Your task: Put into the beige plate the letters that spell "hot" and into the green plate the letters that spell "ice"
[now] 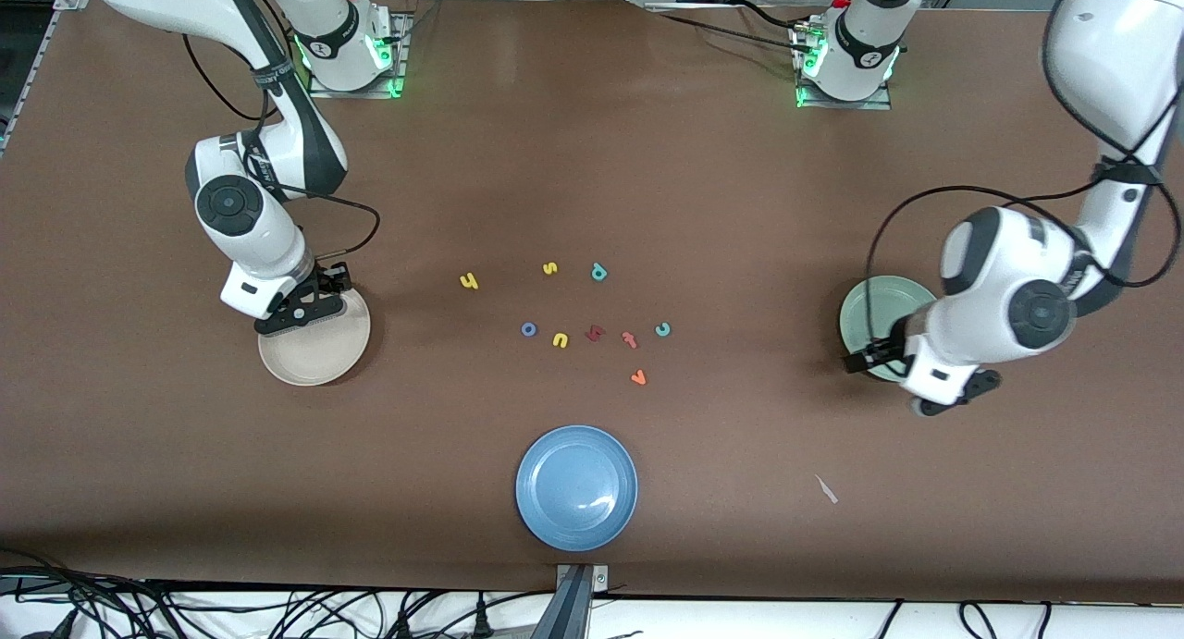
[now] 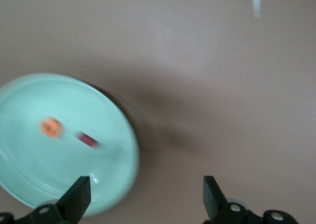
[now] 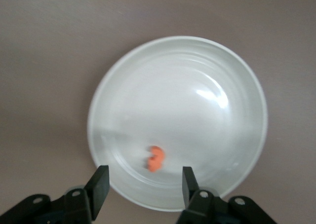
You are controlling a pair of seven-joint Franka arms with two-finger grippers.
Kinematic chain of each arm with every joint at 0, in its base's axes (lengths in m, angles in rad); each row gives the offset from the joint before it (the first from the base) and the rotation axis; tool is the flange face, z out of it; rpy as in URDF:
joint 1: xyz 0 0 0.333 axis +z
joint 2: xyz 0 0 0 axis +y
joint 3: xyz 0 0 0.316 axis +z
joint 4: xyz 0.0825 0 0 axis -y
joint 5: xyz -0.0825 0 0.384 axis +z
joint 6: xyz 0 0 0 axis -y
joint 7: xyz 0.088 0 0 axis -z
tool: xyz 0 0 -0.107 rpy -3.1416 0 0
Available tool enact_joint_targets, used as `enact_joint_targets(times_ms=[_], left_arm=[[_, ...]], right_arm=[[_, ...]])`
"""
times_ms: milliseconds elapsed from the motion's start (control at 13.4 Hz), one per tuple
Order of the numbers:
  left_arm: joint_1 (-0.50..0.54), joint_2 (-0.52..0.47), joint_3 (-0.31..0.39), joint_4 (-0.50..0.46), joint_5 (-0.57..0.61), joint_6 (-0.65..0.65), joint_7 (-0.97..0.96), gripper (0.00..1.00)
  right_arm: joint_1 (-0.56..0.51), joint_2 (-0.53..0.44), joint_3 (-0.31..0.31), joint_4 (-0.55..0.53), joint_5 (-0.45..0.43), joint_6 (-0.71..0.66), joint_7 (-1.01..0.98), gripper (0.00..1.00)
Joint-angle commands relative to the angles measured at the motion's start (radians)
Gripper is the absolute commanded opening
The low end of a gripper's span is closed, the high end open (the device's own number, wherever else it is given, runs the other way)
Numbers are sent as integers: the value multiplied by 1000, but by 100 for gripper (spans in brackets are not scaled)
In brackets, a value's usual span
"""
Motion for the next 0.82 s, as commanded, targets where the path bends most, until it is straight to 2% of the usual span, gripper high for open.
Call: enact_joint_targets(times_ms=[0, 224, 374, 598, 748], left_arm=[[-123, 7, 9, 13, -17, 33, -200, 100], [-259, 75, 16, 15, -8, 163, -452, 100], [-325, 124, 32, 42, -5, 212, -517, 100], [-466, 208, 133, 131, -6, 214, -632, 100], [-508, 239, 158, 162, -8, 214, -661, 100]], right_arm=[[5, -7, 87, 3, 57, -6, 120, 68], [12, 23, 170, 8, 54, 7, 292, 69], [55, 43, 183, 8, 54, 51, 338, 73], [89, 74, 197, 8, 54, 93, 374, 74], [95, 103, 215, 5, 52, 135, 389, 75]])
